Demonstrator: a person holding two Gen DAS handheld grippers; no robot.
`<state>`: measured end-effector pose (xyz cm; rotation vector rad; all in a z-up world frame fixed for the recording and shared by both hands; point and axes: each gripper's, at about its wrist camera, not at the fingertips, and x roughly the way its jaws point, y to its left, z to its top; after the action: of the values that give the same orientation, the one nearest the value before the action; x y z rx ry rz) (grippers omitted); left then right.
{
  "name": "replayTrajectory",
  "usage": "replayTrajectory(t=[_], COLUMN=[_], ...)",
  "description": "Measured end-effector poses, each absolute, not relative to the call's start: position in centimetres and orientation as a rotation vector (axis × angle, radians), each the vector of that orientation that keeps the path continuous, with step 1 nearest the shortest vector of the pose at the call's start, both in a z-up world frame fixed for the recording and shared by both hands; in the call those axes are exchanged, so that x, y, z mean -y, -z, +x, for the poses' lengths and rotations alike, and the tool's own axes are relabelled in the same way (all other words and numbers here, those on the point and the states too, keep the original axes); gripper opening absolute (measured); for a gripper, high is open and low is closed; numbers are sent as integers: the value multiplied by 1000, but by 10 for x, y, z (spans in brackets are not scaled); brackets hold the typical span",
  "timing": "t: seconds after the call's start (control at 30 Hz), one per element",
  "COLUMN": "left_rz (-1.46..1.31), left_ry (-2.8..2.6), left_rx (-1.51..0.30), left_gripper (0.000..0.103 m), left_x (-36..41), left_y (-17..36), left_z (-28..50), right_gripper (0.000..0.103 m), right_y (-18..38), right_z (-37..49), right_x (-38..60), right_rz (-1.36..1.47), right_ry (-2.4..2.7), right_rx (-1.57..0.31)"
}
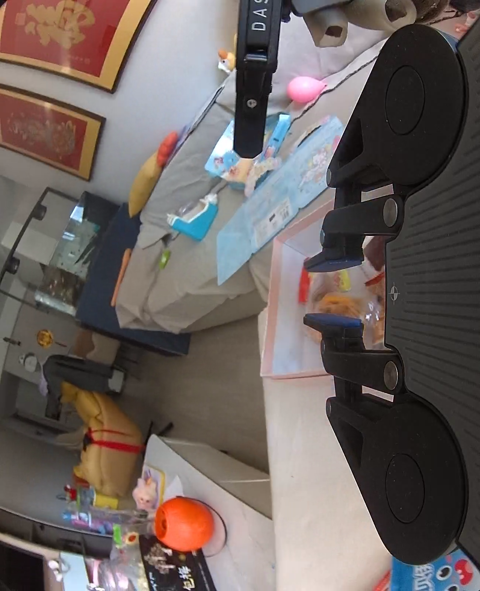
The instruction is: Organize snacks
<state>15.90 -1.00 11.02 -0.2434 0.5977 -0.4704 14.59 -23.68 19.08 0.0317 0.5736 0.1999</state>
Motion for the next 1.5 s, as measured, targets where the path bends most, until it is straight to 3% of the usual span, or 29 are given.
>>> replayTrajectory(t=[0.3,0.6,0.67,0.73,0.8,1.07,1.3,1.5], left_rz=[-233,-289,-235,-175,-134,-53,-87,-222], left_ry=[71,-45,-52,-42,23,298,96,-116], left_rx=[-563,-635,-632,-648,-663,-725,-633,-670], left_gripper=[27,27,27,27,26,26,28,28], left_x=[-104,-151,-145,-136,-125,-68,-90,-139], left_y=[-81,-59,-57,-53,-48,-23,-45,-40], left_z=[59,68,71,77,78,63,21,22], right_gripper=[63,66,66,57,56,56,73,75], right_y=[-92,-26,-19,-15,-15,-13,-1,-1], right_z=[96,79,75,69,62,45,28,30], right_x=[228,118,108,107,114,166,186,189], right_rz=[32,-96,-123,-166,-182,-175,-139,-128], right_ry=[-345,-519,-513,-509,-510,-442,-413,-408], right_rx=[-779,-867,-856,-841,-827,-807,-708,-705])
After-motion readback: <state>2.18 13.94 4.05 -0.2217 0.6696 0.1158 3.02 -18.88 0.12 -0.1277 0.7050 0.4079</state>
